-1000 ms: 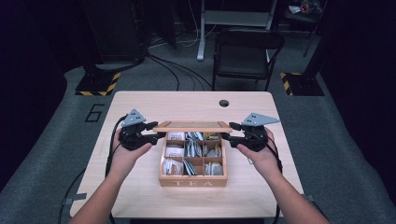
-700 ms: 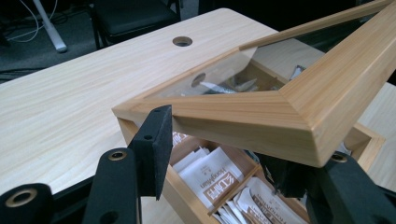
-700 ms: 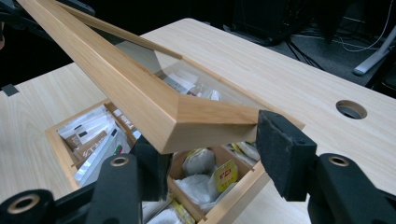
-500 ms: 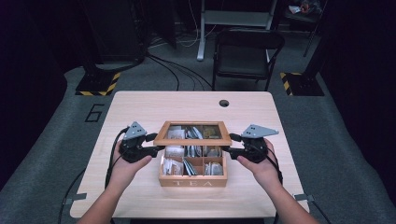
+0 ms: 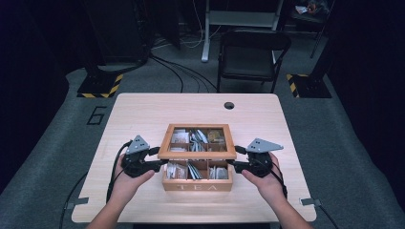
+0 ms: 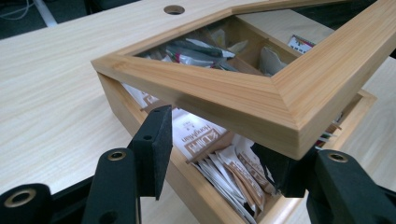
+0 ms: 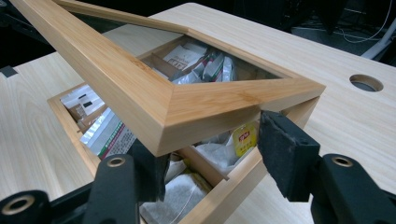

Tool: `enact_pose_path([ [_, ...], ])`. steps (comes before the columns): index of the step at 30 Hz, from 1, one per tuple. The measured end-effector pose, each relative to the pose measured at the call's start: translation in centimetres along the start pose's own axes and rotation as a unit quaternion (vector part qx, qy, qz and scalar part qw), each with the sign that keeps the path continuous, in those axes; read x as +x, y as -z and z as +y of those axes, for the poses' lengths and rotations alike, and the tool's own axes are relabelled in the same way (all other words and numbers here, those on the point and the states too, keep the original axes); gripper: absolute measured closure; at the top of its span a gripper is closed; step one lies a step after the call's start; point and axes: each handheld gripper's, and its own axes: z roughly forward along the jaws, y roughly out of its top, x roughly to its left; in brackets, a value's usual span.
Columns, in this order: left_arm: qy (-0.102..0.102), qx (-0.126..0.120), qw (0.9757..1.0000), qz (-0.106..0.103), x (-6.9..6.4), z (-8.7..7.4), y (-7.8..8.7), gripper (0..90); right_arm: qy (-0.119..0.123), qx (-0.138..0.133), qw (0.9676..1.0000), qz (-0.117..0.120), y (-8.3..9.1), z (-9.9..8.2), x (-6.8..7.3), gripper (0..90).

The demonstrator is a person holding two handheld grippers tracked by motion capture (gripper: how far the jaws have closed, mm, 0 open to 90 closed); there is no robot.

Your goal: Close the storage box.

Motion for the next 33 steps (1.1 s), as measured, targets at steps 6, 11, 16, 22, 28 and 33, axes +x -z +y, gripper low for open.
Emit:
enact_pose_path([
  [6,-0.005,0.003,0.9999,-0.011,-0.3,-0.6,0.0,47.0,0.002,0.005,1.0,-0.003,-0.1,-0.7,0.3,44.7],
  [11,0.001,-0.004,0.9998,-0.017,-0.5,-1.0,0.1,47.0,0.005,0.005,1.0,-0.005,-0.2,-1.1,0.5,44.7],
  [16,0.001,-0.004,0.9999,-0.016,-0.7,-1.4,0.1,47.4,0.004,0.004,1.0,-0.008,-0.2,-1.5,0.7,44.6],
  [22,-0.005,-0.002,0.9998,-0.017,-0.8,-1.9,-0.1,47.5,0.0,-0.001,1.0,0.0,0.1,-2.0,1.0,44.2],
  [28,-0.005,-0.002,0.9998,-0.019,-1.1,-2.3,-0.2,47.7,-0.014,0.006,0.9998,0.01,0.6,-2.4,1.3,46.7],
  [33,-0.005,0.008,0.9996,-0.025,-1.3,-2.7,-0.1,47.7,-0.027,0.017,0.9991,0.026,0.6,-2.8,1.5,48.6],
])
